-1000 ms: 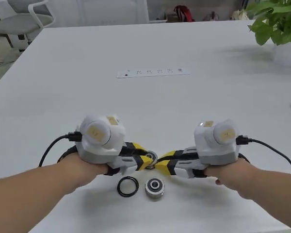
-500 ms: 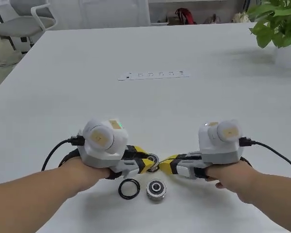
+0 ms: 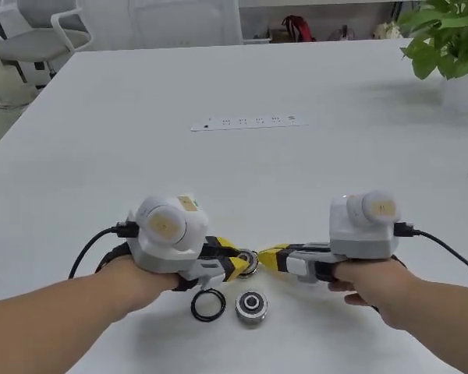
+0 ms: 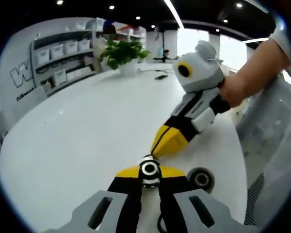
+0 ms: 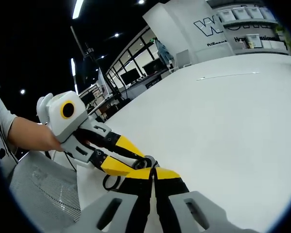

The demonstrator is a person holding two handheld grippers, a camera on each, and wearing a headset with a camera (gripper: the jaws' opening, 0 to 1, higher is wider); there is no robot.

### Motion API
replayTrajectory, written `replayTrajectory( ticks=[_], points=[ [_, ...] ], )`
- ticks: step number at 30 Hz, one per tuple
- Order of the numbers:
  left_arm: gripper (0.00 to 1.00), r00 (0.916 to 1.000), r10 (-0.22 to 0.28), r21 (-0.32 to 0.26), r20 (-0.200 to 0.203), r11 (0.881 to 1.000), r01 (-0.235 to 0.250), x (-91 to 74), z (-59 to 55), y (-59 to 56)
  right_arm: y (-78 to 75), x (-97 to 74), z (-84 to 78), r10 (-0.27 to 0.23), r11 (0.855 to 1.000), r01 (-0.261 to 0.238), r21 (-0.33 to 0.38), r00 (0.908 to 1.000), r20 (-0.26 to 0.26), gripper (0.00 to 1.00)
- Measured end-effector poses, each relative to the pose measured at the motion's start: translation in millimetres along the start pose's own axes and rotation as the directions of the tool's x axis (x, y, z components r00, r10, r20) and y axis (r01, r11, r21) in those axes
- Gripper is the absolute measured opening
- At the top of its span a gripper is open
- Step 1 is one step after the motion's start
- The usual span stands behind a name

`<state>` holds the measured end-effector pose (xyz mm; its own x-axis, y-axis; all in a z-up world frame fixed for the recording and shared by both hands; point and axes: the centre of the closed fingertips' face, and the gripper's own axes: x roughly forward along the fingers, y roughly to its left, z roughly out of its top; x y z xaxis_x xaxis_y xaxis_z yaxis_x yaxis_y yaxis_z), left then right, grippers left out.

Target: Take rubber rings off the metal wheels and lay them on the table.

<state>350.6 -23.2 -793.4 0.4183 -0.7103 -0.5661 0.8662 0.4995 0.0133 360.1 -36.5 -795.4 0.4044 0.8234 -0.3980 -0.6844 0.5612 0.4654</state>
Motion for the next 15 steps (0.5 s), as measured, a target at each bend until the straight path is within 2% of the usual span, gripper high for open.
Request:
replayTrajectory(
  ticks=[7,15],
  points=[
    [0.12,0.9999,0.010,-0.019,-0.003,1.000,-0.010,0.3,0.1,0.2,2.3,0.2,0.8,0.002,1.000,-0.002,-0.020,1.0000,-0.009,0.00],
    [0.12,0.9999,0.014,-0.039,-0.003,0.999,-0.014,0.5,0.6,0.2,10.1,0.6,-0.3,0.033,0.999,-0.034,-0.040,0.9991,-0.026,0.00]
  ],
)
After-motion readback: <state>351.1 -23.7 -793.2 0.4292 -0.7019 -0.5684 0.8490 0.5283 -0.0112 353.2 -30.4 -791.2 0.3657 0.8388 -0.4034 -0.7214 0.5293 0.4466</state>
